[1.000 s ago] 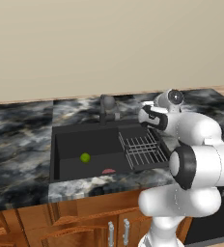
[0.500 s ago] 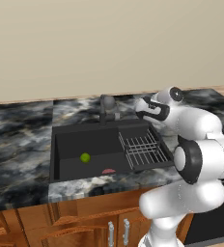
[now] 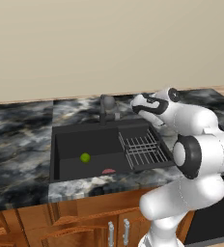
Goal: Dump the lime from the pot into the sink. Then turn on the water and wash the lime. Then turn off the water and put the lime back in the pot.
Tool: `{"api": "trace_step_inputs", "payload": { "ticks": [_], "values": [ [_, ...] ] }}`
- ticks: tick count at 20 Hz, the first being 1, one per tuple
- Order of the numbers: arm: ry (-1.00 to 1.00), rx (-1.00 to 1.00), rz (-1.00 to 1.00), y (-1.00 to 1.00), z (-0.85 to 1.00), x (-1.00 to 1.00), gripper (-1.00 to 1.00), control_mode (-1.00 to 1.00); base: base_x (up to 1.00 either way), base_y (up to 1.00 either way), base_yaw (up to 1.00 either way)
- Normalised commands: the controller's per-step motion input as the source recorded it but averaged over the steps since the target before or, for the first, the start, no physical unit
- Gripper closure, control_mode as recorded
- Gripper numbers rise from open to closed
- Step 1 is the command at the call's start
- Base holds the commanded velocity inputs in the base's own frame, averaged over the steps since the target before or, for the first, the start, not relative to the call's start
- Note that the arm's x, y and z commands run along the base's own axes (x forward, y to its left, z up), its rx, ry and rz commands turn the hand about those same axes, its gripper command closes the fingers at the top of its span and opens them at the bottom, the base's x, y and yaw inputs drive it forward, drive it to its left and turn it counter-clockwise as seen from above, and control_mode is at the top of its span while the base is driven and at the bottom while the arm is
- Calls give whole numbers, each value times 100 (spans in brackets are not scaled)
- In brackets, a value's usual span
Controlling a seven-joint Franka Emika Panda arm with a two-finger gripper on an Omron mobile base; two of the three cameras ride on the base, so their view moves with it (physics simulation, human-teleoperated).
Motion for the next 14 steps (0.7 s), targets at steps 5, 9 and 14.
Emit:
{"api": "trace_step_inputs", "payload": {
  "ticks": [5,9,14],
  "values": [
    [7,0,2,9,0,46,-100,-100,0,0,0],
    [9,0,2,9,-10,38,-100,-100,0,0,0],
    [9,0,2,12,-25,17,-100,-100,0,0,0]
  ]
}}
